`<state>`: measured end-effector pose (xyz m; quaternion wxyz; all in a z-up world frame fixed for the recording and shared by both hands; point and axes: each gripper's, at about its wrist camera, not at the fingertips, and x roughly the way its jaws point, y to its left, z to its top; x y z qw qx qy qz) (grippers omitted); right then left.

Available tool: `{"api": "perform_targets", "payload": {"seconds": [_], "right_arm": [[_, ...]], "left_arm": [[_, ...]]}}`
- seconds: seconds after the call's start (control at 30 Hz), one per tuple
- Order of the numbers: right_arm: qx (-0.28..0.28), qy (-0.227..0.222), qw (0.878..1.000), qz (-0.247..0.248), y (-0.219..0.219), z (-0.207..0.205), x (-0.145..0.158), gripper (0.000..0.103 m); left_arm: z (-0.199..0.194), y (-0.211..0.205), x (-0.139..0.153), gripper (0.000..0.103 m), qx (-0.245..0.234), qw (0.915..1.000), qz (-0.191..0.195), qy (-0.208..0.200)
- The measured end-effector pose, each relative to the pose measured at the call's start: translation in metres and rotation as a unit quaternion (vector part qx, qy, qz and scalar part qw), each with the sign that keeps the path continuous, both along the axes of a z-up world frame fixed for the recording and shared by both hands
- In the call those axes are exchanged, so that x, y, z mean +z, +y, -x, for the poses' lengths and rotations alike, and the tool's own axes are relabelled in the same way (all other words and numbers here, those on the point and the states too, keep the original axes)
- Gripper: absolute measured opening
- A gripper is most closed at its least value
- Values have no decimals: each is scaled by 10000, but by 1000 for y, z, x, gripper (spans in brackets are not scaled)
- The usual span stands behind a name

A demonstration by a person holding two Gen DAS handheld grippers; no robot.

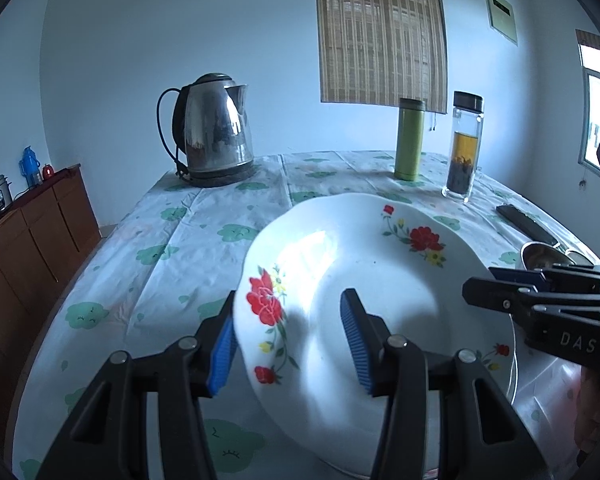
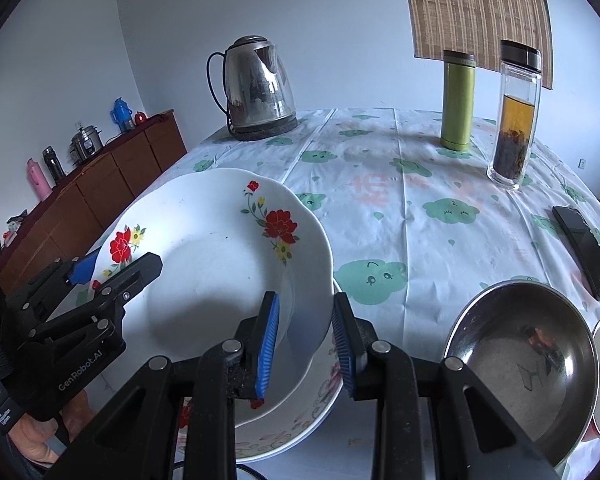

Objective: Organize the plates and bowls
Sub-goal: 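Lower the red-flower plate with both grippers onto the pink-floral plate, then open both grippers and release the red-flower plate on the stack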

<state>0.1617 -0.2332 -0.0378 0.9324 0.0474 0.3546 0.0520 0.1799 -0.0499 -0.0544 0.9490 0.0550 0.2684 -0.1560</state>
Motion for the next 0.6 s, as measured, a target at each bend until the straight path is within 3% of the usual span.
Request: {"api": "perform_targets", "payload": {"seconds": [0.6], "right_arm": [[-87, 82, 9999, 93, -3, -2, -4, 30]], "left_arm": [[-2, -7, -7, 48, -82, 9998, -163, 94]]}}
